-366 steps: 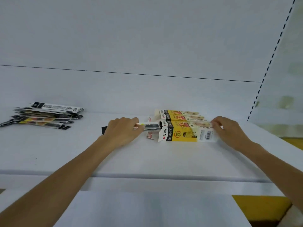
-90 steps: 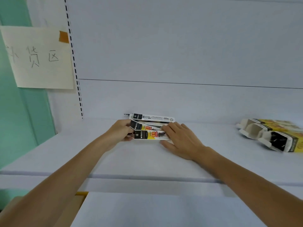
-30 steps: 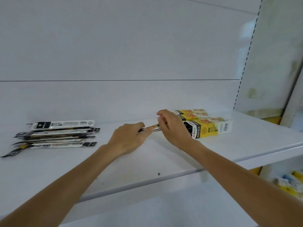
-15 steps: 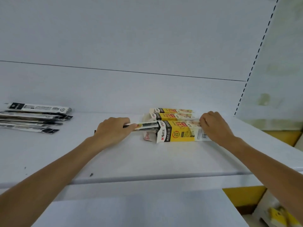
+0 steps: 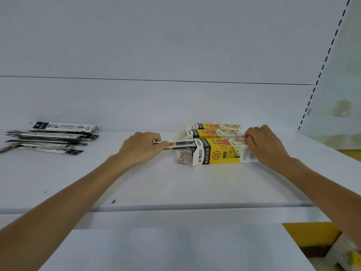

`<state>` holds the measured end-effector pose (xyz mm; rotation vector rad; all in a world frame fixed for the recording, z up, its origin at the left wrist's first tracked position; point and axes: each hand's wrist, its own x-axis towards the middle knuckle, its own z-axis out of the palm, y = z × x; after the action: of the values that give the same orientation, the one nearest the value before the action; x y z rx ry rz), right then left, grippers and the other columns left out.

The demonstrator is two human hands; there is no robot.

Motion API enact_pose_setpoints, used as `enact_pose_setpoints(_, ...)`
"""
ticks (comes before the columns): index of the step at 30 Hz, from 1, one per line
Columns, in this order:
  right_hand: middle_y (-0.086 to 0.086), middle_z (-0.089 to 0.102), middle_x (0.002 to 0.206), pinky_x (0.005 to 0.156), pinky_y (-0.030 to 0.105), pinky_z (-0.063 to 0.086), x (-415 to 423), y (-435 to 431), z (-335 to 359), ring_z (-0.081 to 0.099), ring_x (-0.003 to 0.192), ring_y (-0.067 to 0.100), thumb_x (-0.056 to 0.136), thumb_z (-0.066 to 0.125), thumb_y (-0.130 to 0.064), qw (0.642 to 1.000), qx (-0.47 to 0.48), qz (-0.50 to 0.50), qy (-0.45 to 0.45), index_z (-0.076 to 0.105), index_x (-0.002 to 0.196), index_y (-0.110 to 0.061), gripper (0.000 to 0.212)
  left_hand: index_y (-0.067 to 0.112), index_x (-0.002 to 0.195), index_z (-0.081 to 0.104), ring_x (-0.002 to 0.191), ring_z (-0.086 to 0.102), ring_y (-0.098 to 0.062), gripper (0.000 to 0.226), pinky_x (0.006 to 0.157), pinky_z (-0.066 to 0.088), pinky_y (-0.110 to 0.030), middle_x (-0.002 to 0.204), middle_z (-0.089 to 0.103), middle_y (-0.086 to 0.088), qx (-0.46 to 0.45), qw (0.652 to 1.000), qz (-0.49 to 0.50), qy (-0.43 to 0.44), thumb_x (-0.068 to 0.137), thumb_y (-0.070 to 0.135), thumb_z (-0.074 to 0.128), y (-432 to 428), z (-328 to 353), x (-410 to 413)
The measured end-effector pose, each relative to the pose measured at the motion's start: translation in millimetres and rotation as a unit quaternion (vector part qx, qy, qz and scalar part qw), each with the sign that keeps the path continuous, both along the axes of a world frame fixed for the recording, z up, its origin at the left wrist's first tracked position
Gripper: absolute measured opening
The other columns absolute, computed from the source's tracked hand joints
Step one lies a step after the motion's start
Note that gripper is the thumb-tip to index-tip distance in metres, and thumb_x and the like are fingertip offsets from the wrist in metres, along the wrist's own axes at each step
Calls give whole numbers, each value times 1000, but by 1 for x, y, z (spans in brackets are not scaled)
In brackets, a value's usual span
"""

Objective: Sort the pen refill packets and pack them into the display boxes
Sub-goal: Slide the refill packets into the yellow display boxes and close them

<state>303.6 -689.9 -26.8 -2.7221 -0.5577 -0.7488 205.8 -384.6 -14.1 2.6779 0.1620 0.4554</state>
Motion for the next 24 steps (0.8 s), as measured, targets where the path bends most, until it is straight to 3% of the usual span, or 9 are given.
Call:
enact_pose_setpoints(7, 6, 59, 85, 68, 33, 43, 1, -2, -3, 42, 89, 21, 97, 31, -17, 1000, -12, 2, -22, 56, 94, -7, 27, 23, 66, 54, 73, 50, -20, 33, 56, 29, -28, 68, 53, 3, -3, 1000, 10, 3, 86, 49, 53, -12, 5, 2)
enact_pose_setpoints(12, 6, 57, 83, 66, 31, 40, 2, -1, -2, 39, 85, 19, 97, 32, -16, 999, -9, 22, -24, 54, 91, -6, 25, 14, 75, 62, 75, 52, -19, 33, 63, 31, -29, 72, 59, 4, -103, 993, -39, 48, 91, 39, 49, -28, 2, 4)
enact_pose_setpoints(18, 7, 54, 82, 64, 29, 35, 5, -2, -3, 38, 86, 19, 96, 32, -15, 999, -1, 24, -22, 50, 90, -5, 21, 9, 86, 62, 71, 46, -20, 30, 61, 30, -30, 82, 60, -2, -86, 996, -14, 36, 95, 26, 39, -41, 3, 13)
enact_pose_setpoints(22, 6, 54, 81, 62, 28, 32, 7, -3, -5, 40, 86, 21, 95, 33, -13, 999, 3, 37, -24, 47, 88, -6, 18, 18, 65, 53, 68, 42, -16, 35, 62, 27, -28, 72, 52, 1, -175, 981, -41, 69, 97, 27, 42, -37, -8, 14)
enact_pose_setpoints(24, 6, 52, 81, 61, 30, 33, 7, -3, -5, 42, 83, 21, 95, 32, -12, 999, 15, 45, -15, 45, 87, -6, 17, 18, 65, 52, 71, 42, -18, 36, 64, 26, -29, 73, 52, 1, -181, 980, -45, 65, 98, 28, 41, -38, -10, 16)
